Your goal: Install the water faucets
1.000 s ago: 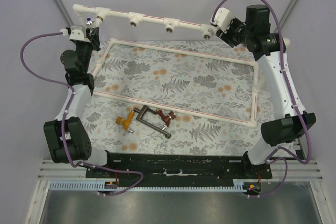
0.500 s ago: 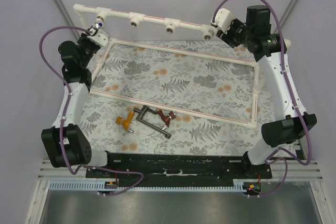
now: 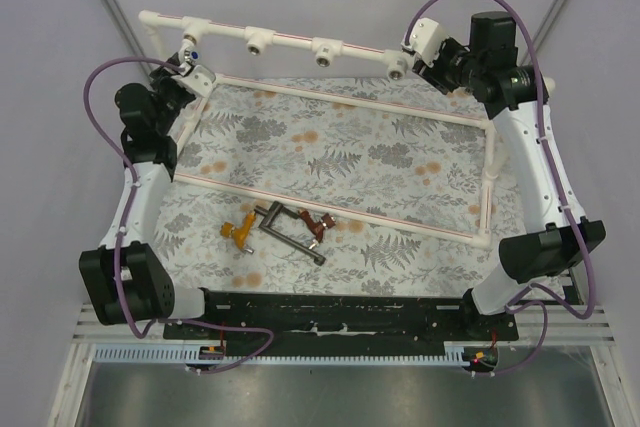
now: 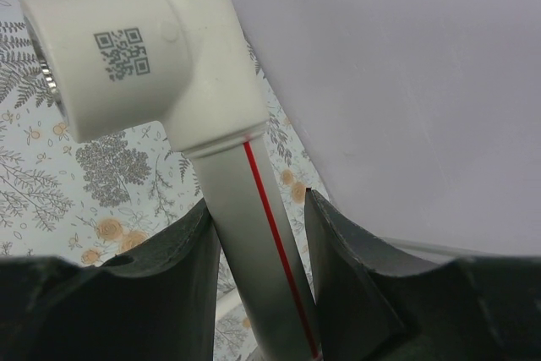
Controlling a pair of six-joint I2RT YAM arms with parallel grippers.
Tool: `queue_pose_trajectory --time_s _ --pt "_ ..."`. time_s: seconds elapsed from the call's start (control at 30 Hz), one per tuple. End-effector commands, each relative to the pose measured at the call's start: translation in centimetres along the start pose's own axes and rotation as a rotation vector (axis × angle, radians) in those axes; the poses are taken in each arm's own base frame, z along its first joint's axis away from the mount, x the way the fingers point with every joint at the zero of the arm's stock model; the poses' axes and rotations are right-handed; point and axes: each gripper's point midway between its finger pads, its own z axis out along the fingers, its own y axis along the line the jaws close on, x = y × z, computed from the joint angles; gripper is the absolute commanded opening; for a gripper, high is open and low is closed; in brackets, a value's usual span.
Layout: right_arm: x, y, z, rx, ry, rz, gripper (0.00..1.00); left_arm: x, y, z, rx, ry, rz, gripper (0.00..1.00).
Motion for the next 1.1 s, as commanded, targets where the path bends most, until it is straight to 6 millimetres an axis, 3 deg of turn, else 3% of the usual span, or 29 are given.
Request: queue_pose_trajectory --time_s 0.0,0.07,0.27,0.6,0.77,0.9,1.0,1.07 --pt "0.5 2.3 -2.2 -0.051 0.042 0.098 0.0 -1.4 -2.8 0.4 0.041 -0.083 -0.255 0.58" --pt "0.6 2.3 -2.2 -0.051 0.045 0.099 0.0 -1.9 -1.3 0.0 -0.015 -0.124 -0.325 0.64" --pt "0.6 2.3 -2.2 -0.047 0.045 0.096 0.0 -3.7 0.9 -1.4 -0.046 -0.19 -0.495 0.7" --pt "0.7 2.1 -1.7 -0.047 0.043 0.097 0.0 -5.2 0.1 -4.4 0.02 -0.21 -0.694 0.73" --pt "0.7 1.9 -1.6 -0.044 0.043 0.098 0.0 -7.3 1.4 -5.8 -0.025 -0.262 -0.844 0.75" --pt "0.7 1.9 -1.4 -0.044 0.045 0.101 0.0 -7.6 5.3 -6.4 -0.217 -0.246 -1.108 0.82" --pt "0.7 1.8 -1.2 -0.045 0.047 0.101 0.0 -6.3 7.5 -7.4 -0.401 -0.198 -1.304 0.82" --pt "0.8 1.7 -1.1 -0.044 0.048 0.103 0.0 -4.8 7.9 -8.1 -0.518 -0.122 -1.46 0.82"
